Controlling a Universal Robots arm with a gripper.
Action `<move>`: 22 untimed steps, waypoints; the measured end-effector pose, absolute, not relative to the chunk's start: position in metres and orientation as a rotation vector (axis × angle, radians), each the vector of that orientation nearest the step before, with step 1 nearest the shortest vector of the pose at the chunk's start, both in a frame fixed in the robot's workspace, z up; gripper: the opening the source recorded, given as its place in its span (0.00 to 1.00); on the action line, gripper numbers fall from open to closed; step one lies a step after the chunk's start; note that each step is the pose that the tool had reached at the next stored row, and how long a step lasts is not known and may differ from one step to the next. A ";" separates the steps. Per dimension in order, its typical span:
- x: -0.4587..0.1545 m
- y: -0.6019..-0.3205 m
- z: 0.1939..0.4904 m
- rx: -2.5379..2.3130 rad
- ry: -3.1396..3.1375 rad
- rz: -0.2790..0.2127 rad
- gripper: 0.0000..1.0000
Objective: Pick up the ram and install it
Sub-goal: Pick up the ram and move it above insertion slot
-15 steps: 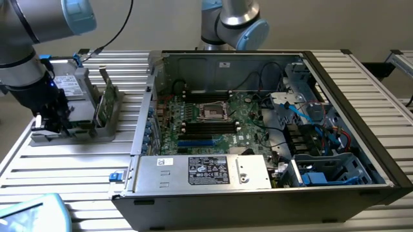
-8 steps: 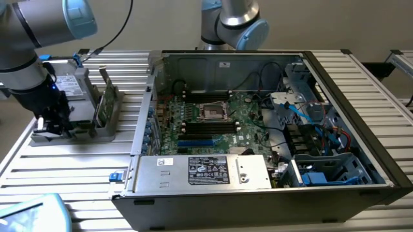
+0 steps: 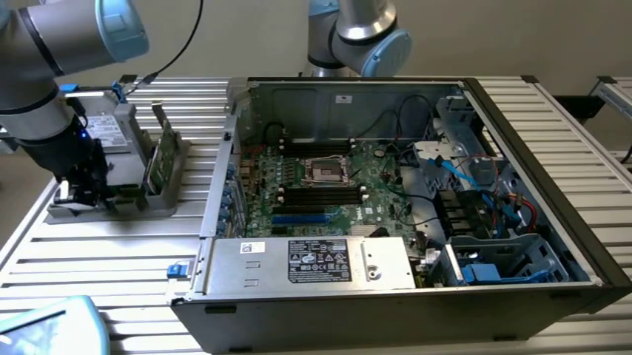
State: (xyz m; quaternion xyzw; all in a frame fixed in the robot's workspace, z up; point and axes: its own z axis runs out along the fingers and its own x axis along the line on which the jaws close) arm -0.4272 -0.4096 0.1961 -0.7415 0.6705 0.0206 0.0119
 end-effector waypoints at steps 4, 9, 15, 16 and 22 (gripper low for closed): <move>-0.427 -0.410 0.196 -2.311 2.090 0.066 0.33; -0.427 -0.411 0.195 -2.311 2.090 0.066 0.33; -0.427 -0.411 0.195 -2.311 2.090 0.066 0.33; -0.427 -0.411 0.195 -2.311 2.090 0.066 0.33; -0.427 -0.411 0.195 -2.311 2.090 0.066 0.32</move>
